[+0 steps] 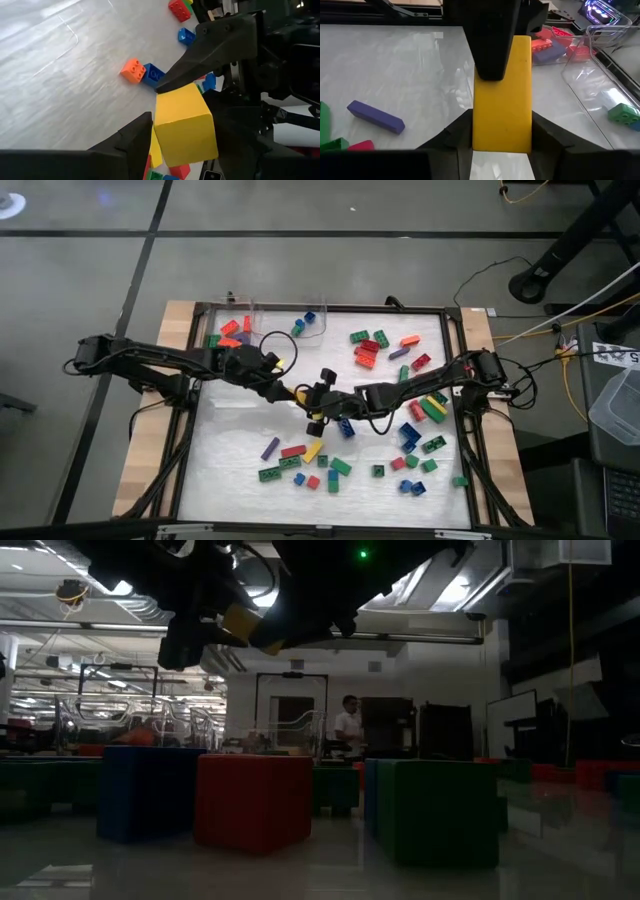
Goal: Sort blocks by size
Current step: Put the large yellow block into the left transparent bin
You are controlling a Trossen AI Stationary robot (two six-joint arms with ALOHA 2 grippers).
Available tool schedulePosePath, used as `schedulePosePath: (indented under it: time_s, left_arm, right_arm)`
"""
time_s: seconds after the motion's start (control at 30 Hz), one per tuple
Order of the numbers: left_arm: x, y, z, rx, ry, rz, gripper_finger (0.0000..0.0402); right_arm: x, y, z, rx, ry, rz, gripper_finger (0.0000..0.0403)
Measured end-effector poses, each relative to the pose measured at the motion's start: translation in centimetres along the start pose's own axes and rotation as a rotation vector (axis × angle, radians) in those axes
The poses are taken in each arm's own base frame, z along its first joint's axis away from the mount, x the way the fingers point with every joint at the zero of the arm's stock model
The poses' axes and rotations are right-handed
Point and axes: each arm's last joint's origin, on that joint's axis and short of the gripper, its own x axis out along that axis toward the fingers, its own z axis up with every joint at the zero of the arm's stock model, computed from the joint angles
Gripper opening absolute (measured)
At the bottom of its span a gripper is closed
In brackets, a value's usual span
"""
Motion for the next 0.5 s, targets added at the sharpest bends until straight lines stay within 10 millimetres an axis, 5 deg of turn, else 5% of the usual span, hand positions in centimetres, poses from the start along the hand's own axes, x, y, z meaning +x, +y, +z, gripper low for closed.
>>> schedulePosePath:
  time_s: [0.5]
  left_arm:
    - [0.12,-0.07,0.12,0.003,-0.015,-0.009,0.0121]
  right_arm:
    - [-0.01,-0.02,0.07,0.008,-0.008,-0.014,0.0171]
